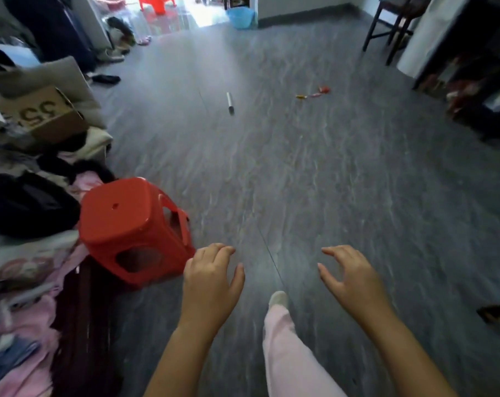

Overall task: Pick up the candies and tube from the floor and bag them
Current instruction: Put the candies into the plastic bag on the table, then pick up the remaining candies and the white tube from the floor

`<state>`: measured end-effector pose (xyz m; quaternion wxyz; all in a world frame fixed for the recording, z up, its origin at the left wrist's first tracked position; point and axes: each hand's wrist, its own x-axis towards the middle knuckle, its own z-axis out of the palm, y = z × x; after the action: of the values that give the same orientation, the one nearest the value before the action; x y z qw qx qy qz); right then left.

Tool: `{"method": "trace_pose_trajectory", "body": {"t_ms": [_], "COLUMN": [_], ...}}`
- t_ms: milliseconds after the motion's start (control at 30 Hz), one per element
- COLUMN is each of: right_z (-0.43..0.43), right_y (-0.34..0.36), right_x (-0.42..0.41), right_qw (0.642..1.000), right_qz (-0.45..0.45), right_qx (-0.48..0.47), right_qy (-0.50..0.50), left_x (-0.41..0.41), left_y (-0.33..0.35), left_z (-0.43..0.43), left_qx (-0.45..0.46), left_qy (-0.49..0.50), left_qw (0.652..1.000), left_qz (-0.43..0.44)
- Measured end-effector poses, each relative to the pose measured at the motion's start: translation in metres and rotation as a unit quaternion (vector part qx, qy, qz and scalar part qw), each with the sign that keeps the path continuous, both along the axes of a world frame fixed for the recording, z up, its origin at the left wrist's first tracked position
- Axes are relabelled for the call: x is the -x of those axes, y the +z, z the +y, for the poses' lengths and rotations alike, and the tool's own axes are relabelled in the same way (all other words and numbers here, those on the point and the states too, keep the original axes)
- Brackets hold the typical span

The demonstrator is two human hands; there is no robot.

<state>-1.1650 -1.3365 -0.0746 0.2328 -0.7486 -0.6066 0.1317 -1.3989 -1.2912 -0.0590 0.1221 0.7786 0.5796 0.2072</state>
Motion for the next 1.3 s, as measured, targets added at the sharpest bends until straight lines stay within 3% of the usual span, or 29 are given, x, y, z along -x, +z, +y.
{"method": "trace_pose_trajectory", "body": {"t_ms": [400, 667, 1033, 1300], "right_z": [0.252, 0.385, 0.703, 0.840], "right_y": [0.022, 0.006, 0.039, 0.010], "right_x": [-0.141, -0.194, -0.235, -0.314], "right_qw": [0.994, 0.992, 0.996, 0.991], "right_qz": [0.030, 0.040, 0.026, 0.058], "right_qx": [-0.075, -0.041, -0.035, 0.010], "right_qy": [-0.069, -0.112, -0.082, -0.124], "left_x": [-0.119, -0.192, -0.237, -0.329], "left_y": [0.038, 0.017, 0.005, -0.002], "left_z": [0.276, 0.433, 0.740, 0.897], "left_qx": [-0.013, -0.004, 0.005, 0.020], "left_qy": [-0.071, -0.122, -0.102, -0.138], "left_qw": [0.997, 0.992, 0.995, 0.990], "left_qz": [0.032, 0.018, -0.015, -0.007]}}
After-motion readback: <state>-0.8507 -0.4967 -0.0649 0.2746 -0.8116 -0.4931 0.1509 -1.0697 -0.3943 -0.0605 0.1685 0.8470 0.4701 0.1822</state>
